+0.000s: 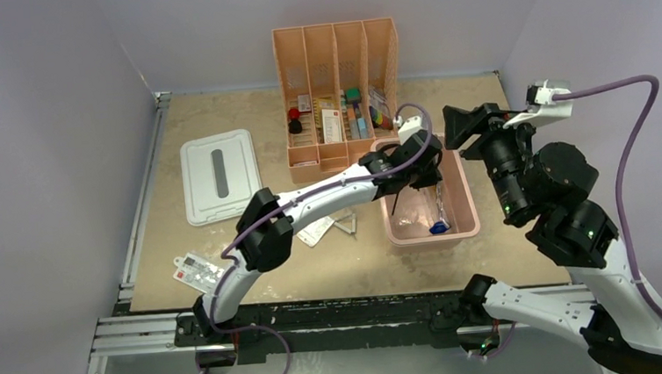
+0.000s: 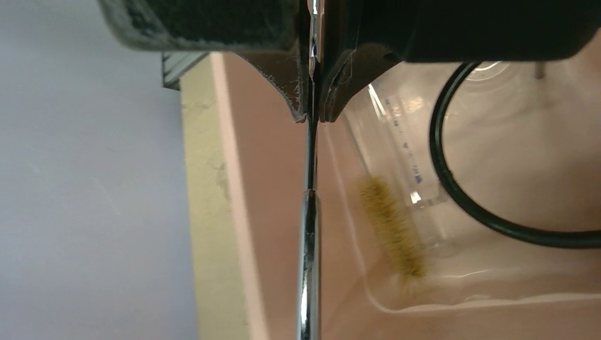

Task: Organize the chemistry lab equipment

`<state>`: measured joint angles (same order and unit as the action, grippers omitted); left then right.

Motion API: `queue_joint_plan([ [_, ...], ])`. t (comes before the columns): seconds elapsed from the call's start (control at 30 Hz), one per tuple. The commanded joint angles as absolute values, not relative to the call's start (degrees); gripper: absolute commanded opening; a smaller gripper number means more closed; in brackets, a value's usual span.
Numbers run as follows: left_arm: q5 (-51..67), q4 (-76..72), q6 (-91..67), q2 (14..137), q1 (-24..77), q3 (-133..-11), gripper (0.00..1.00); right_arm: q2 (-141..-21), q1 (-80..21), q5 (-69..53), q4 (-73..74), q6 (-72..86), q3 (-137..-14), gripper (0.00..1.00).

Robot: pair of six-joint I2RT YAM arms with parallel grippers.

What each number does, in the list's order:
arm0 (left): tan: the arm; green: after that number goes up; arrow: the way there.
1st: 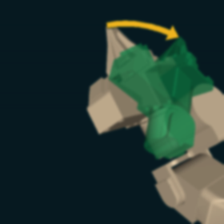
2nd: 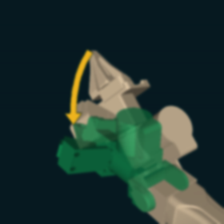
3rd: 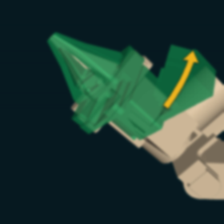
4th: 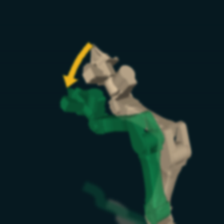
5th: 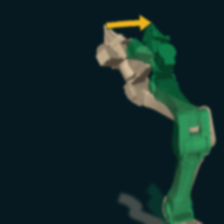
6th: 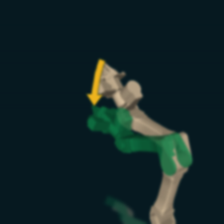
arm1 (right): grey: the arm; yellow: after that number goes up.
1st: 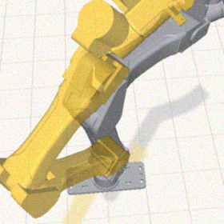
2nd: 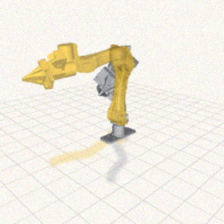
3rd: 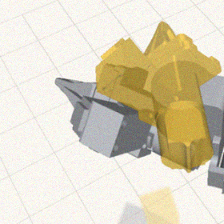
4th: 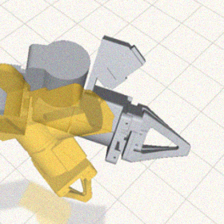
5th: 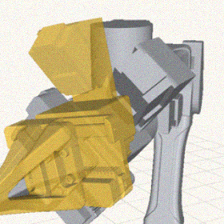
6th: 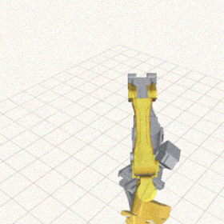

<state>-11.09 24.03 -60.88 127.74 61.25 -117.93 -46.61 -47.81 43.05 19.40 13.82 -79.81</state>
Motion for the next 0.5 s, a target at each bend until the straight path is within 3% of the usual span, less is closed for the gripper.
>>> queue_joint_plan([
  [0.0,-16.6,26.6,-59.5,129.6,62.1,-121.8,0.0,-45.7,-47.6,45.4,17.8,13.8,-79.0,0.6],
  [0.47,-19.1,28.1,-61.1,138.8,64.2,-130.4,0.0,-45.5,-47.7,44.3,20.1,15.1,-78.2,0.6],
])
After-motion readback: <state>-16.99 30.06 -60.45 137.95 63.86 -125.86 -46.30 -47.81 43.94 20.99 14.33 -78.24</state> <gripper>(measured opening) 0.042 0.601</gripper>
